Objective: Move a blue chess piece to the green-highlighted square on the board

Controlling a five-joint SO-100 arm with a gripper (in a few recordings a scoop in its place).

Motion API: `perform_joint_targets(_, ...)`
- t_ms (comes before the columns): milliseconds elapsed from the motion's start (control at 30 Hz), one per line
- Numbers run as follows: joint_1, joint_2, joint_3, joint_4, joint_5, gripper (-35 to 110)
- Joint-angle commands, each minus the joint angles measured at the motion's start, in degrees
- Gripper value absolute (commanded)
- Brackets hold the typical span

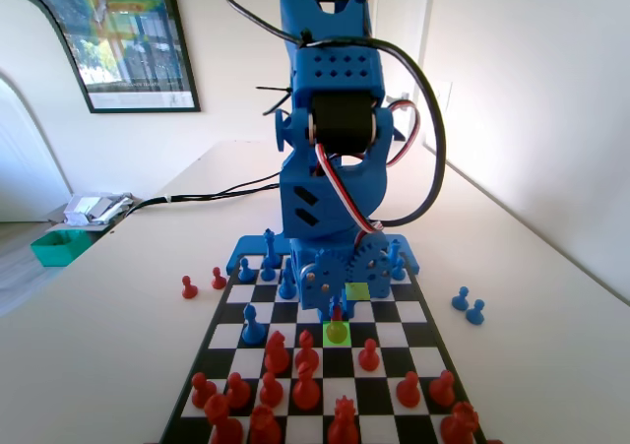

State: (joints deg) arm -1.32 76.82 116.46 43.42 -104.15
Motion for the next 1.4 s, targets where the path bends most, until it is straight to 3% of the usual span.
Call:
perform_joint_targets(0, -0.8, 1.8, -0.4, 0.3, -0.5, 10)
perform_joint_targets(1367, -0.2, 0.7, -1.2, -3.2, -1.9, 5)
